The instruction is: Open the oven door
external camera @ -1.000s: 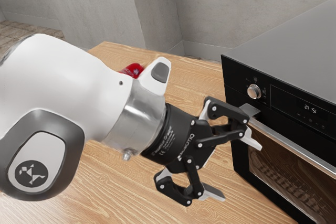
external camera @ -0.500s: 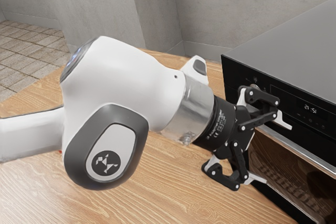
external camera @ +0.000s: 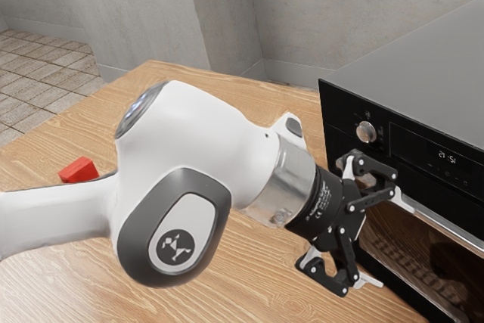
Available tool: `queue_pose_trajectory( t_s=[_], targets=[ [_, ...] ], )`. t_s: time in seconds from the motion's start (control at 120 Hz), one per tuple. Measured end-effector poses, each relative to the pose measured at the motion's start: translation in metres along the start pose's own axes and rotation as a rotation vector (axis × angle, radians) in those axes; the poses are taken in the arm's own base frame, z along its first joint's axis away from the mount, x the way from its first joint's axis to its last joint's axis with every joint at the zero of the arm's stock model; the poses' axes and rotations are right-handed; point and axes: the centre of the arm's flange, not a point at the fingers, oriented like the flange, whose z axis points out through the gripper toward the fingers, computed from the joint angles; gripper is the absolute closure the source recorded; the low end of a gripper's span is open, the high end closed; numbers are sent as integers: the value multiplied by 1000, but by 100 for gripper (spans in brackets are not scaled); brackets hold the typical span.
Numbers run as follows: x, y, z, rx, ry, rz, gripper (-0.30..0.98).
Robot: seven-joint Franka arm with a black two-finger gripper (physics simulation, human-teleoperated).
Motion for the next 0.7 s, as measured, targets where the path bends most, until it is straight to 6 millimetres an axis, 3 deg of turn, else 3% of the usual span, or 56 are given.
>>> queue_pose_trajectory(
  t_s=[0.308, 0.442, 0.7],
  targets=[
    [-2, 13, 13, 1, -13, 13, 0],
    [7, 18, 12, -6, -10, 12, 0],
    [42, -26, -23, -5, -4, -41, 0]
  ],
)
